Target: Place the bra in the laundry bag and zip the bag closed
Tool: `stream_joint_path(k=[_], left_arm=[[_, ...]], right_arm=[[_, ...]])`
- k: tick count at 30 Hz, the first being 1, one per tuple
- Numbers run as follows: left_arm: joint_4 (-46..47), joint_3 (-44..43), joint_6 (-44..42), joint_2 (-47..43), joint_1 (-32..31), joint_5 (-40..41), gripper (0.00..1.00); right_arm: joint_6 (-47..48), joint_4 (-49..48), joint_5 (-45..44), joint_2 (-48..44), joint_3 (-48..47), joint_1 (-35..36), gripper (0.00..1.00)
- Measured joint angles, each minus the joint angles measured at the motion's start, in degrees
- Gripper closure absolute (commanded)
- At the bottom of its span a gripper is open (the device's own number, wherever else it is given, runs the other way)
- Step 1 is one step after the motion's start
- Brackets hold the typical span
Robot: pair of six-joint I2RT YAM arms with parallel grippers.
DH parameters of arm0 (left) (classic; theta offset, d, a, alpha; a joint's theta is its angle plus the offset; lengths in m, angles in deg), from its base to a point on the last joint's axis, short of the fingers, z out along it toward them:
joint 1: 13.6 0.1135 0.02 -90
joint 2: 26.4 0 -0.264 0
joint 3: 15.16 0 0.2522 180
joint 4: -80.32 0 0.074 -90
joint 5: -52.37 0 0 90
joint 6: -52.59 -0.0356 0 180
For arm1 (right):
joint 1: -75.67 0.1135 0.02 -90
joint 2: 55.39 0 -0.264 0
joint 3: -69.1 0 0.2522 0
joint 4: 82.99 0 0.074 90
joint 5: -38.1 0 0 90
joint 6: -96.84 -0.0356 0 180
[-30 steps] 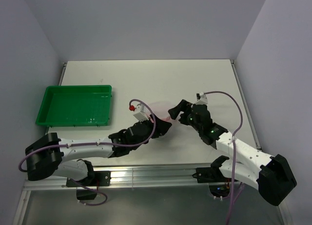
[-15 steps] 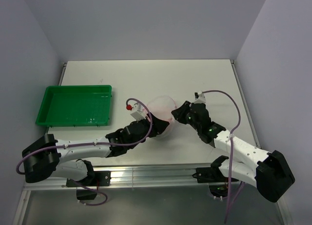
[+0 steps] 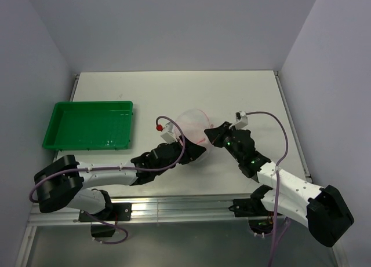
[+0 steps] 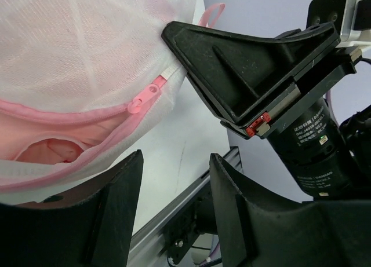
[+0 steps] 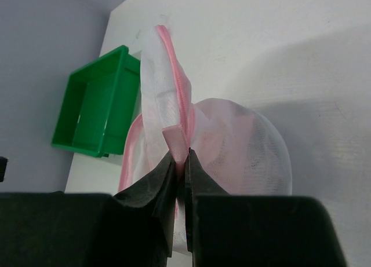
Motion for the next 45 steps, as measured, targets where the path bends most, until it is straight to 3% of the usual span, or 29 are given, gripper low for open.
stream_joint_path(k=[8,14,21,29,35,38,39,41,42,44,45], left_arm=[[1.0,-0.2,0.5,0.5,0.0,-1.7,0.48],[-10.7,-3.3,-3.7,-5.3,0.7,2.8,0.43],[-17.1,2.8,-4.5,-18.0,14.7,1.6,0.38],[-17.9,4.4,-7.0,-15.2,19.8,-5.1,0.31],[-10.0,4.4,-8.9,-7.6,21.3,-10.7,0.41],[-5.8,4.4,-9.4,-5.1,21.5,-12.3,0.57],[-4.6,4.4,-9.4,-4.7,21.5,-12.7,0.68],[-2.1,4.4,-9.4,-4.3,21.6,-13.1,0.83],[-1.6,4.4,-9.5,-4.2,21.8,-13.2,0.99],[0.2,4.4,-9.3,-4.4,22.0,-14.0,1.0],[0.8,4.5,-9.3,-4.7,22.0,-14.1,1.0]], right_arm=[[1.6,-8.0,1.6,-1.3,3.4,0.0,1.0],[3.3,-11.3,3.6,-1.1,3.4,0.0,1.0],[4.0,-12.7,4.5,-0.9,3.4,0.0,1.0],[3.8,-14.7,6.2,0.6,3.4,0.0,1.0],[3.8,-14.8,6.6,0.6,3.4,0.0,1.0],[3.8,-14.8,6.9,0.6,3.4,0.0,1.0],[3.8,-14.8,7.1,0.6,3.4,0.0,1.0],[3.8,-14.8,7.1,0.6,3.4,-0.1,0.93],[3.8,-14.7,6.9,0.6,3.4,-0.3,0.78],[4.2,-13.3,6.6,0.7,2.9,-0.8,0.58],[4.2,-12.2,6.5,0.8,2.5,-0.9,0.39]])
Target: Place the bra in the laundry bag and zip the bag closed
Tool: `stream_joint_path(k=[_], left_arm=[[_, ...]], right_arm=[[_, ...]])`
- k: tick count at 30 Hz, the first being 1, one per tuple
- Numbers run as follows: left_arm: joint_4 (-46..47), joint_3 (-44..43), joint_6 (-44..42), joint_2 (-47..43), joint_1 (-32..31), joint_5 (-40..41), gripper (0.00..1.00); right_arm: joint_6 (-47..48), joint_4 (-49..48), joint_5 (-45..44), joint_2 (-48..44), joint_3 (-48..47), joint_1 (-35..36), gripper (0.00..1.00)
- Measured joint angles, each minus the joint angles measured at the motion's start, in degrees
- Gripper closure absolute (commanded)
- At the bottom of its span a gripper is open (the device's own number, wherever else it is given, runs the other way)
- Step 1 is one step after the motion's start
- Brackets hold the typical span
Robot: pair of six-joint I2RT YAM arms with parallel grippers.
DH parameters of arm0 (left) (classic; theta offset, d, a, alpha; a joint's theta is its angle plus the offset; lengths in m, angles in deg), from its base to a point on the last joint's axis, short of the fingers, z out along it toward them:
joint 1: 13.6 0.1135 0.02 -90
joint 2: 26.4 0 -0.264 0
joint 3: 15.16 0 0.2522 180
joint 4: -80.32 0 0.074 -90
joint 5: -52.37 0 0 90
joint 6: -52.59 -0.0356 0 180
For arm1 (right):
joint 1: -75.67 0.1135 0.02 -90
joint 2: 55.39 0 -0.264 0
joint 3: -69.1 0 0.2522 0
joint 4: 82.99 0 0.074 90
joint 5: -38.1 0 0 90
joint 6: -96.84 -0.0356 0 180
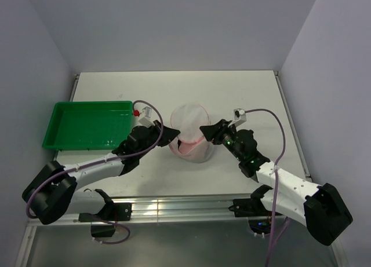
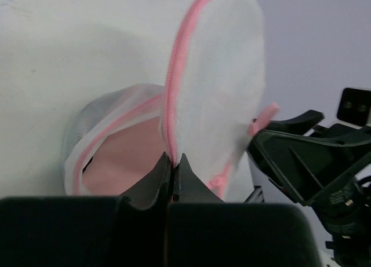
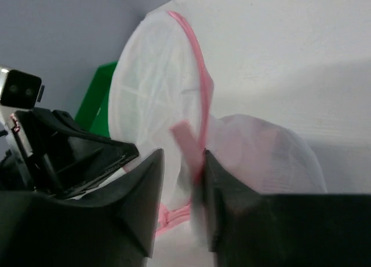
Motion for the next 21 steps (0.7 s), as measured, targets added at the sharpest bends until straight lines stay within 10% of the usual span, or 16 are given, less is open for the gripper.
stream_joint_path(k=[3,6,21], left_arm=[[2.7,1.9,1.5,-2.4,0.0,-0.4,1.0],[4.6,3.7,3.2,-5.0,0.0,-0.9,1.0],[20.5,10.1,14.4,-3.4,-1.4,-8.4,1.0]], right_arm=[[0.9,3.9,-0.2,-0.2,-1.9,-0.1,0.13],[2.0,9.3,-0.2,-1.4,-4.5,-0.1,0.06],[-1.3,32.4,-1.2,-19.6,-3.7,0.0,0.18]])
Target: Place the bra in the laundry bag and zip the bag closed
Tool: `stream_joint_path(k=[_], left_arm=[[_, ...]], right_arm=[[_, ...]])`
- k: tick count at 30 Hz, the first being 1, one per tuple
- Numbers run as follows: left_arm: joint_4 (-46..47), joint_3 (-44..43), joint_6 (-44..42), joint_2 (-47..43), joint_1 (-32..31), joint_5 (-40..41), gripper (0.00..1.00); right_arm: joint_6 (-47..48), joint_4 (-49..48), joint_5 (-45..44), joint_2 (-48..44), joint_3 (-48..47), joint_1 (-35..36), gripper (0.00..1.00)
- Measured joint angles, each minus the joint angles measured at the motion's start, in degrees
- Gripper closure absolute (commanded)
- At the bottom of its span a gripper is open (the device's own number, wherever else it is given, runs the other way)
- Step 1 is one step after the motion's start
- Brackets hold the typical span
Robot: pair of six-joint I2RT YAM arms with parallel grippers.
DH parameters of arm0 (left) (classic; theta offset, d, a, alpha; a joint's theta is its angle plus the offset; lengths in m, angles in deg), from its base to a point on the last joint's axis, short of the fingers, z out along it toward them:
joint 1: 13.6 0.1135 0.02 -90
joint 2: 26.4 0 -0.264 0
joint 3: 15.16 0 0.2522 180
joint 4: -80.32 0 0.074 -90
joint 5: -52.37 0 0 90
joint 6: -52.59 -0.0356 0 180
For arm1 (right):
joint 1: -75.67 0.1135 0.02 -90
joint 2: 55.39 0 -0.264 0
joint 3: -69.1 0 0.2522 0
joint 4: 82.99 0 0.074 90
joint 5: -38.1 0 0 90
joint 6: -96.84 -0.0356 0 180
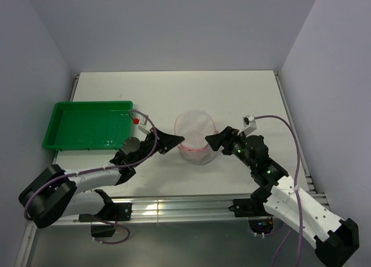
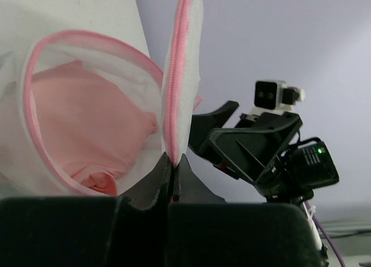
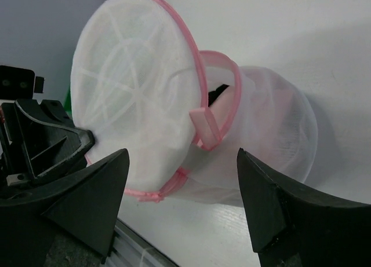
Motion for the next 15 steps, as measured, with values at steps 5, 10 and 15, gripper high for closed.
stream_joint_path(k=[5,10,15], left_arm=[[1.3,0.0,0.5,1.3,-1.6,-2.3,1.0],[1.7,0.0,1.0,2.4,-2.2,-3.6,1.0],[1.7,0.1,1.4,3.2,-2.6,-3.7,1.0]], right_arm=[[-3.2,1.1,2.2,-0.5,2.2,0.0,0.26],[-6.7,-0.6,4.7,0.0,4.9,0.0,0.39],[-9.0,-2.7,6.7,1.4,5.6,0.0,0.56]])
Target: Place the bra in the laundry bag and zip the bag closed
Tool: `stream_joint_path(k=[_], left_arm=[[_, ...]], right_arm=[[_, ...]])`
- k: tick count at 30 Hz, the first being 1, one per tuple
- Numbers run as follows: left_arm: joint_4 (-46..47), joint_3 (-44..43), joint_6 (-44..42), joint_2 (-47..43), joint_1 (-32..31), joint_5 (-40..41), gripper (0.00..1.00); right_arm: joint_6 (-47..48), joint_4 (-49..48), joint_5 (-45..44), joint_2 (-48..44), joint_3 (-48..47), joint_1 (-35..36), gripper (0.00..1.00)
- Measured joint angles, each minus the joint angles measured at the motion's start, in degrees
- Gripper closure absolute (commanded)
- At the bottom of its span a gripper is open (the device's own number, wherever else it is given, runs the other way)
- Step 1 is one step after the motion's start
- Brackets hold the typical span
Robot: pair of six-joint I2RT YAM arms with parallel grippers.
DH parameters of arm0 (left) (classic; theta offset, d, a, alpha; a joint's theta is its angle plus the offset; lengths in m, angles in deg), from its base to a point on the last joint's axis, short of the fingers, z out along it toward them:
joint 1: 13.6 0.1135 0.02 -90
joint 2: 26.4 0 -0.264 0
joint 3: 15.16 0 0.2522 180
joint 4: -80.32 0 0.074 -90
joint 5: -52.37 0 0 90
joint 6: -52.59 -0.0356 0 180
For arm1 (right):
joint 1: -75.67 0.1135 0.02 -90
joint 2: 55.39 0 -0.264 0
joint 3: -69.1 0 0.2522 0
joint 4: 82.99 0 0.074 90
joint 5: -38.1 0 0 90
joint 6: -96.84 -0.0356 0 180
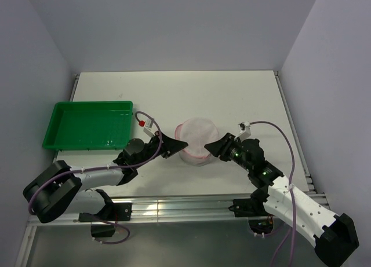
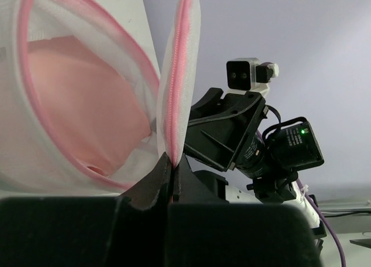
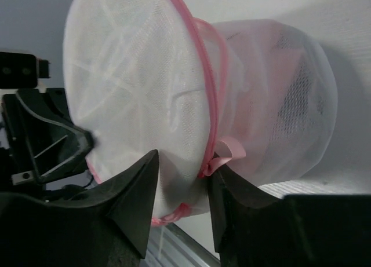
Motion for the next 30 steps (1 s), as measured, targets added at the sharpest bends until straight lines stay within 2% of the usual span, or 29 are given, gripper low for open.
stream_joint_path(k=[2,7,9,12,13,16,20,25,30], left_arm=[[-0.3,0.0,-0.1,0.4,0.0,-0.2,1.0],[-3.7,-0.2,-1.3,0.7,0.0,0.3,1.0],[-7.9,-1.0,-2.5,0.3,0.0,0.6,0.95],[-13.0,-2.6,-4.6,-1.0,0.0,0.9,0.7],[-14.6,-3.0,-5.2,-1.8,0.0,0.9,0.58],[-20.4,-5.0,-7.6,-4.2,0.0,1.3,0.48],[-30.5,-9.2,-10.9,-9.6,-1.5,3.8,0.54],[-42.1,-16.5,-14.0,-14.9,-9.8,12.3,0.64],[-42.6,-16.0,-12.3,-13.8,-16.9,15.7,0.68]], right_arm=[[-1.0,-1.2,0.4,-0.7,0.9,0.0,0.64],[-2.0,-2.3,0.8,-1.6,2.0,0.0,0.71],[-2.1,-2.6,0.8,-1.8,2.2,0.0,0.77],[-2.3,-3.1,0.8,-1.7,2.3,0.0,0.84],[-2.3,-3.8,0.7,-1.7,2.5,0.0,0.89],[-2.5,-6.3,0.5,-1.6,3.7,0.0,0.94],[-2.5,-9.0,-0.3,-0.9,4.4,0.0,1.0],[-2.3,-12.9,-1.2,-1.0,5.5,0.0,1.0],[-1.6,-14.6,-3.0,-1.1,6.1,0.0,1.0]])
